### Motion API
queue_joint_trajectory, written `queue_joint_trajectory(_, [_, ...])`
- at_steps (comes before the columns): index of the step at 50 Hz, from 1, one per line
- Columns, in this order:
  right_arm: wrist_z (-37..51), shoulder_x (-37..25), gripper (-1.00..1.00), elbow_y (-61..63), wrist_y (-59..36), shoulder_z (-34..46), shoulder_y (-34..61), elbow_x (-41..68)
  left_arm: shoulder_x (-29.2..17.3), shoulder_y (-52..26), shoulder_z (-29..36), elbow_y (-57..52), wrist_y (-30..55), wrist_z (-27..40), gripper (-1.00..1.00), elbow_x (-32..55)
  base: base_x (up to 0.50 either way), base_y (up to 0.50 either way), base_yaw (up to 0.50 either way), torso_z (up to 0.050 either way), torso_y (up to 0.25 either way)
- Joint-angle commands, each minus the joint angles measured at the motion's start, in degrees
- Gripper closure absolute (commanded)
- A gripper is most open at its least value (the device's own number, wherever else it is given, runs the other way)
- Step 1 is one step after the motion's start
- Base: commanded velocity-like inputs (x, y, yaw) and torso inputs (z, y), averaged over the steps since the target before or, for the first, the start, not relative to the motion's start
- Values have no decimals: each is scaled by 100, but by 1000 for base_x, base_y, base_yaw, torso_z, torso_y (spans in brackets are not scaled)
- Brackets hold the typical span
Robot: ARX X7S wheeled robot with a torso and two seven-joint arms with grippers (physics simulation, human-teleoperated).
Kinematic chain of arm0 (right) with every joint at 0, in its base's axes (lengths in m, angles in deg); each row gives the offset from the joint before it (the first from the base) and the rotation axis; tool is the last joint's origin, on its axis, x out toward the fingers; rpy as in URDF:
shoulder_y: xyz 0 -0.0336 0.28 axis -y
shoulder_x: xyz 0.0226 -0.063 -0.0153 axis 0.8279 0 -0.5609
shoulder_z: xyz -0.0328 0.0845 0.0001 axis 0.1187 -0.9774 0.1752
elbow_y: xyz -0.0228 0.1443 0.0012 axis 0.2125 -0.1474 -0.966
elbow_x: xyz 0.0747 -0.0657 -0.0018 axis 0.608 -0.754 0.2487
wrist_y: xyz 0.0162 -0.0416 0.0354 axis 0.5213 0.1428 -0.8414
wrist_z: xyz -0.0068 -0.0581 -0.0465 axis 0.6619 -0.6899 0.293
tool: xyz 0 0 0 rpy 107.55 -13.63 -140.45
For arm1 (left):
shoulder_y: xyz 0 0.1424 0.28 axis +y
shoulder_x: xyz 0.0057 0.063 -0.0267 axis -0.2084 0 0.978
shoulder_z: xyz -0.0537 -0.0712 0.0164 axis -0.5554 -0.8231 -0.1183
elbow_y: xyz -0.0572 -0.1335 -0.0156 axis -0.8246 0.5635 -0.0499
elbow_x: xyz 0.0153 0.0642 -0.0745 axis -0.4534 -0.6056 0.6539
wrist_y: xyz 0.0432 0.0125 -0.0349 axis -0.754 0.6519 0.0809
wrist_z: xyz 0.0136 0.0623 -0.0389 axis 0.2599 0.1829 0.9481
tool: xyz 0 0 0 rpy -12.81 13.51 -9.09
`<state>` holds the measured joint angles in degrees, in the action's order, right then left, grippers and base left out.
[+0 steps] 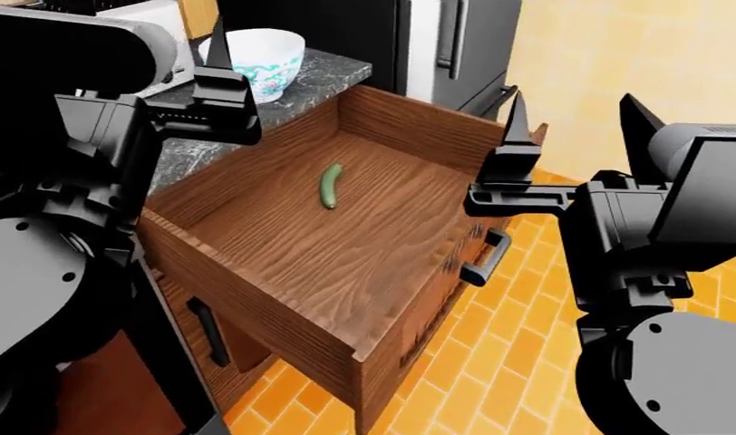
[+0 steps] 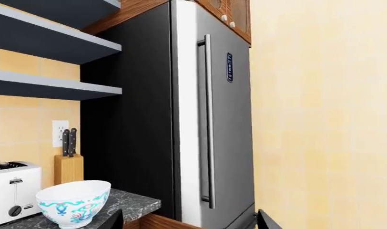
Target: Place the bar in the bowl and close the drawer.
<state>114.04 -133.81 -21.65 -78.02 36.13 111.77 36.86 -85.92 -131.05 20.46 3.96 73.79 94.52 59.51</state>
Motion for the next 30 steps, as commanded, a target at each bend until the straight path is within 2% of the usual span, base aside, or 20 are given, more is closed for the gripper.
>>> queue_joint_trajectory(1, [17, -11, -100, 17, 43, -33, -47, -61, -24, 23, -19, -34, 0, 45, -100, 25, 274, 11, 0, 0, 0])
queue_joint_trajectory(30, [-28, -16, -100, 38, 104, -87, -156, -151, -61, -99, 38, -120, 113, 108, -100, 152, 140, -105, 0, 0, 0])
